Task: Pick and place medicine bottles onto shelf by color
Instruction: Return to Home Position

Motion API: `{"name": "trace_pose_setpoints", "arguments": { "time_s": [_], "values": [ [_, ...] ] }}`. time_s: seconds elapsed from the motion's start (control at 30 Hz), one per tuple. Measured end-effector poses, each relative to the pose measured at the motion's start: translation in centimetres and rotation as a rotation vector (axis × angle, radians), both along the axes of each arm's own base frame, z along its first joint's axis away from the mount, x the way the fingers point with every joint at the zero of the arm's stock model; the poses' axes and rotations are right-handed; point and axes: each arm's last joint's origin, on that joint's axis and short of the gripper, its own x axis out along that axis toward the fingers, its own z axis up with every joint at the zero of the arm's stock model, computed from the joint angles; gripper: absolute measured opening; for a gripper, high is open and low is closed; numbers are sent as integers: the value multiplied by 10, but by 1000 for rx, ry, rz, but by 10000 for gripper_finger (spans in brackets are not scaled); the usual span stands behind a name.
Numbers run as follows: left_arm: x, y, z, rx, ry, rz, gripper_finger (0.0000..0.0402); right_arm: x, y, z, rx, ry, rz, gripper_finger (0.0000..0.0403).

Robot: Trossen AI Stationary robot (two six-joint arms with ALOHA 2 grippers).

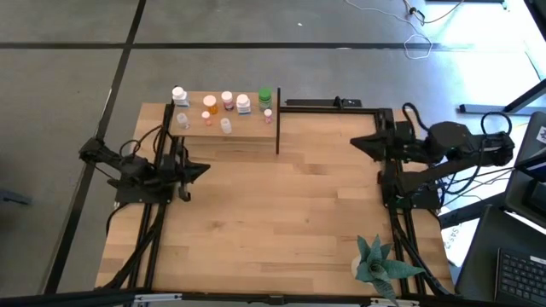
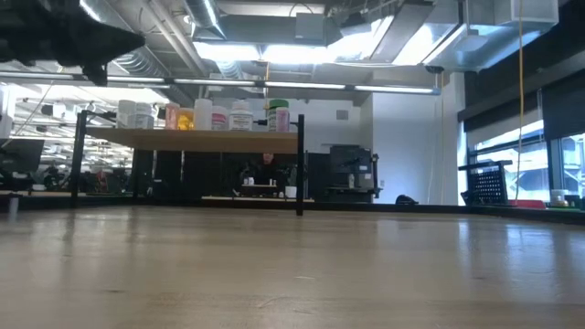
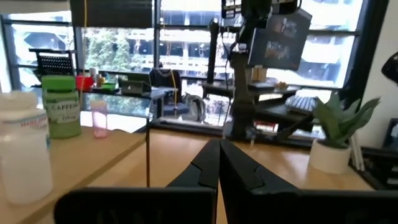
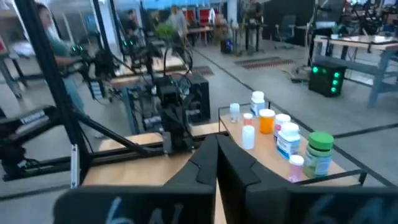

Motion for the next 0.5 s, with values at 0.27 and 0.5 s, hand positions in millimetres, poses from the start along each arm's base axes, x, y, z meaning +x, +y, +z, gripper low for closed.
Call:
{"name": "trace_pose_setpoints", "arguments": {
  "time_s": [0.27, 0.5],
  "values": [
    [4, 2, -14, -41, 38, 18, 0, -30, -6, -39, 40, -87, 68, 7],
    [6, 3, -19, -22, 87, 25, 0, -45, -9, -67, -35, -150, 101, 7]
  ]
}}
